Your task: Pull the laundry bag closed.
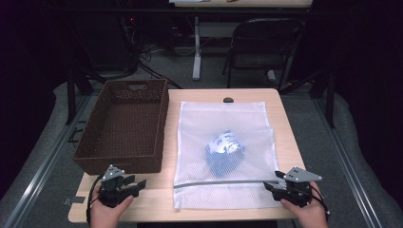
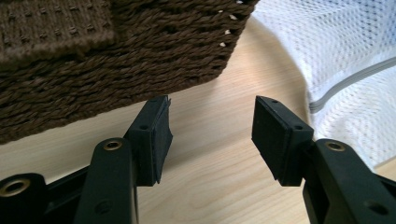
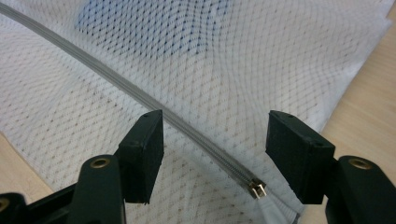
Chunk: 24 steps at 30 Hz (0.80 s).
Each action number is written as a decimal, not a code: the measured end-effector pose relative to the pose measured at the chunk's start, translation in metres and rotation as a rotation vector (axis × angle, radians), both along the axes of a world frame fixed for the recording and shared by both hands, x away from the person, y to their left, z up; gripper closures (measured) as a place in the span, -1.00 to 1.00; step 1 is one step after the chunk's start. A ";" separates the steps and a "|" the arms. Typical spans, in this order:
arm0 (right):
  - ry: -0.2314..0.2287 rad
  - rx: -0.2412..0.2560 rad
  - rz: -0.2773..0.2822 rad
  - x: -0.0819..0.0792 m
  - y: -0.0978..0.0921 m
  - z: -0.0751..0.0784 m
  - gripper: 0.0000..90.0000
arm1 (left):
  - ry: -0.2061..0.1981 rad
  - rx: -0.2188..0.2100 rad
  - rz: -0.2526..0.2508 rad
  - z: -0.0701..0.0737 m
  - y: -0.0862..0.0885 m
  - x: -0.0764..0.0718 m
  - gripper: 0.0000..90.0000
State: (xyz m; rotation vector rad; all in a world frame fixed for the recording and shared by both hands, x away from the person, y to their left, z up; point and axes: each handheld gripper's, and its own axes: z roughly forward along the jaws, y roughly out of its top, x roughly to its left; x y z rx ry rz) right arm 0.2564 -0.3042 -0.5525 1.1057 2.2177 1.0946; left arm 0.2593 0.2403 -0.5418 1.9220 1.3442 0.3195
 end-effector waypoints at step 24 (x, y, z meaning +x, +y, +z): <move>0.017 0.018 0.012 0.001 0.002 -0.013 -0.18 | 0.038 0.028 0.026 -0.016 0.009 0.008 0.03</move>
